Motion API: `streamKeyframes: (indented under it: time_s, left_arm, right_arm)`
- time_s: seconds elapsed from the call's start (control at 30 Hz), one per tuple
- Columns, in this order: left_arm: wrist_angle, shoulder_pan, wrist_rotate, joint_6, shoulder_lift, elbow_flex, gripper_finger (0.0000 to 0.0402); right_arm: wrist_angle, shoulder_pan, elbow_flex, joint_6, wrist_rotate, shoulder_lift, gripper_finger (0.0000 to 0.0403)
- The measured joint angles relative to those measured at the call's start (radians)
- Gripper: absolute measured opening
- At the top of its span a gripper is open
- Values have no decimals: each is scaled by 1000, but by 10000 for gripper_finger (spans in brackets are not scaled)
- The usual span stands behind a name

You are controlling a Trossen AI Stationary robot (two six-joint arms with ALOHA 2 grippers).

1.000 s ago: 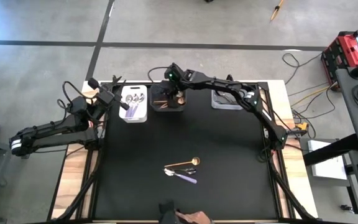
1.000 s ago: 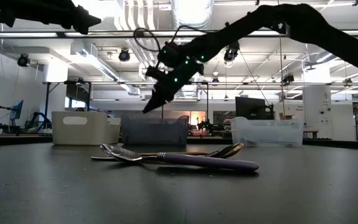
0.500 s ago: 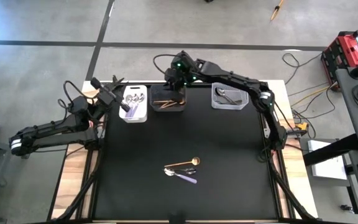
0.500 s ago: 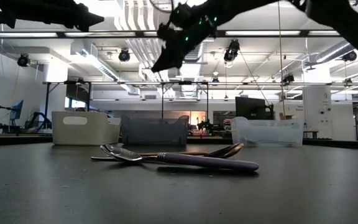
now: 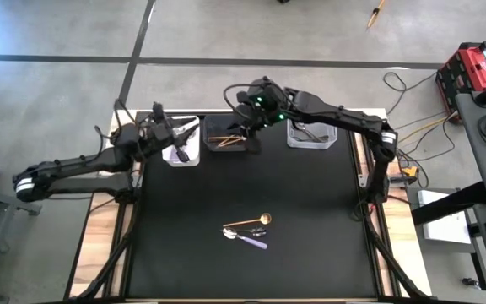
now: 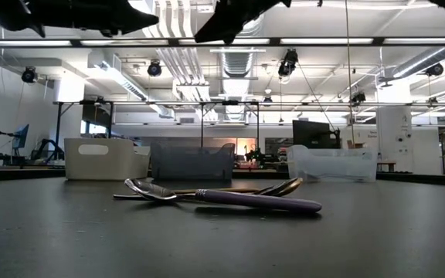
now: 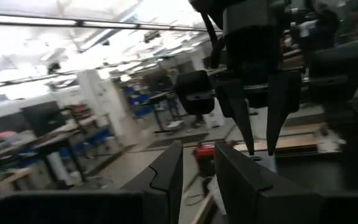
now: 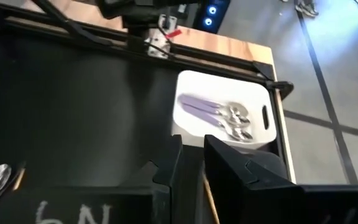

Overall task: Sort silverware by color (type)
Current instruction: Put the purple spoon into the white bin

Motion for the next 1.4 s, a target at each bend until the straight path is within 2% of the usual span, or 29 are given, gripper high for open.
streamKeyframes:
  time_s: [0.33,0.77,1.0,1.4]
  left_arm:
    - [-12,-26,72,-109,137,30,75]
    - [-24,-183,86,-293,279,18,75]
    - [-24,-283,81,-380,361,18,75]
    - [-14,-343,76,-446,505,72,75]
  right_arm:
    - [150,38,-292,35,1,-183,59]
    - [371,64,-622,92,11,-389,59]
    - [447,95,-728,119,10,-450,59]
    - [482,163,-866,152,13,-518,59]
